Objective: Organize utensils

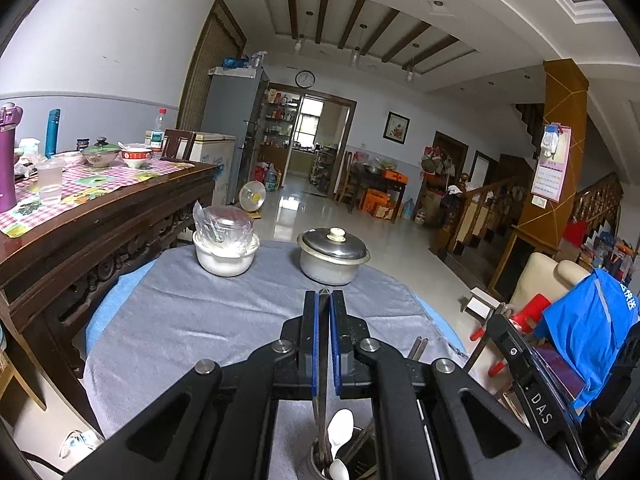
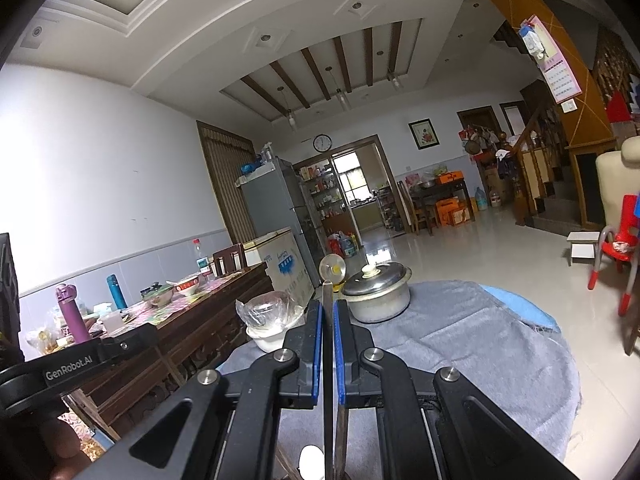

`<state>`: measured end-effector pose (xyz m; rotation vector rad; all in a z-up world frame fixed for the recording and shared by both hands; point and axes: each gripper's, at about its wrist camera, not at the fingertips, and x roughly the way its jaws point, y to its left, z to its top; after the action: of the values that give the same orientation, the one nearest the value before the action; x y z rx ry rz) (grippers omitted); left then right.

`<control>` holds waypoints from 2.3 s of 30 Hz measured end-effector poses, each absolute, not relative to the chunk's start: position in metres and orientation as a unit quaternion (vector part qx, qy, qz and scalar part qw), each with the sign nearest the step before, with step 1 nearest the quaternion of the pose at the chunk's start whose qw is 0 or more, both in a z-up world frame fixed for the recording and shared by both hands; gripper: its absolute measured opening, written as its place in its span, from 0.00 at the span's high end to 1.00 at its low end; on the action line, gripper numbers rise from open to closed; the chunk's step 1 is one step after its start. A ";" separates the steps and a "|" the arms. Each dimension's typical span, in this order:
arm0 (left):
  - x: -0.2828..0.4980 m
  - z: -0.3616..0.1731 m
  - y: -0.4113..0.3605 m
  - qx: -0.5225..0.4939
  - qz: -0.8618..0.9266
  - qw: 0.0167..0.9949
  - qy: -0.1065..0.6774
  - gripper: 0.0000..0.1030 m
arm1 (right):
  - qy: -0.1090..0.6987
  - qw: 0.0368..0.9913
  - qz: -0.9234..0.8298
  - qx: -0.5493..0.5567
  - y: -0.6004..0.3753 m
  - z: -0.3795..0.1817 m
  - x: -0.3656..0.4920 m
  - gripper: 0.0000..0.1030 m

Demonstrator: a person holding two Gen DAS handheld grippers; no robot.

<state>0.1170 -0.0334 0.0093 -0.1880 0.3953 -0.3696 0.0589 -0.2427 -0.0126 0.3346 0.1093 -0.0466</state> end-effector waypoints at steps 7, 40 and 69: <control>0.119 0.004 -0.039 -0.086 -0.185 0.957 0.205 0.95 | 0.064 0.982 -0.020 0.174 -0.244 -0.017 0.062 0.94; 0.129 -0.025 -0.031 -0.080 -0.175 0.943 0.272 0.94 | 0.123 0.979 0.014 0.161 -0.221 -0.034 0.079 0.93; 0.101 -0.043 -0.016 0.043 -0.101 0.943 0.314 0.17 | 0.190 0.968 -0.009 0.164 -0.245 -0.051 0.051 0.39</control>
<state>0.1014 -0.0163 -0.0427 0.0881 0.6398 -0.2063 0.0513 -0.2450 -0.0506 0.3313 0.3851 -0.0183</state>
